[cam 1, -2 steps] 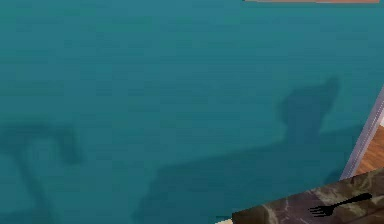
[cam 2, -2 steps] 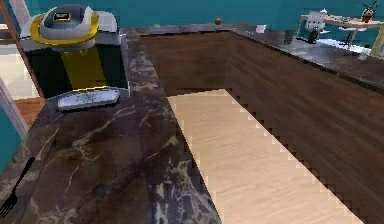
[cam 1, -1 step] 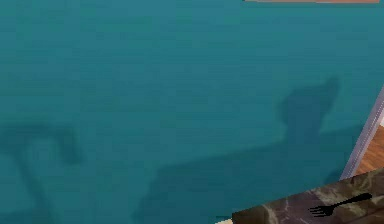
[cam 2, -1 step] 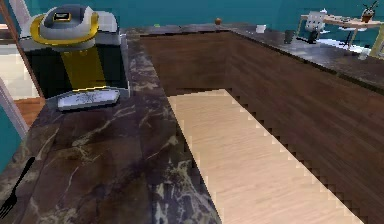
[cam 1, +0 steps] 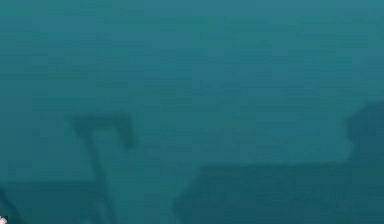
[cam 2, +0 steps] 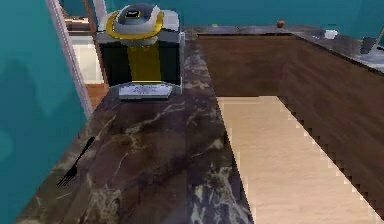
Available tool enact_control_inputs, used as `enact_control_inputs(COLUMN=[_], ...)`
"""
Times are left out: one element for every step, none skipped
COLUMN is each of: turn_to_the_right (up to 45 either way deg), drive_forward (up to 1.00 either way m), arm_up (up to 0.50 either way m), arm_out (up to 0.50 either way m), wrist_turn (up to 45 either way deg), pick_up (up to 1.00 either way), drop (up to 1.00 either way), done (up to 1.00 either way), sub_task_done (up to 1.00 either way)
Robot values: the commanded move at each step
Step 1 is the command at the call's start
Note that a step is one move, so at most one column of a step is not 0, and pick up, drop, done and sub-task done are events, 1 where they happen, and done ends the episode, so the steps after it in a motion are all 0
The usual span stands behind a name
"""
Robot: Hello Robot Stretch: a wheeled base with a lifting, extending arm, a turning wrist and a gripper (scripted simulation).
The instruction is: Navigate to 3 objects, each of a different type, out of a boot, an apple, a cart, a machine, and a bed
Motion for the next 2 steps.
enact_control_inputs(turn_to_the_right=[0.0, -6.0], drive_forward=[0.45, 0.0], arm_up=[0.0, 0.0], arm_out=[0.0, 0.0], wrist_turn=[0.0, 0.0], pick_up=[0.0, 0.0], drop=[0.0, 0.0], done=[0.0, 0.0], sub_task_done=[0.0, 0.0])
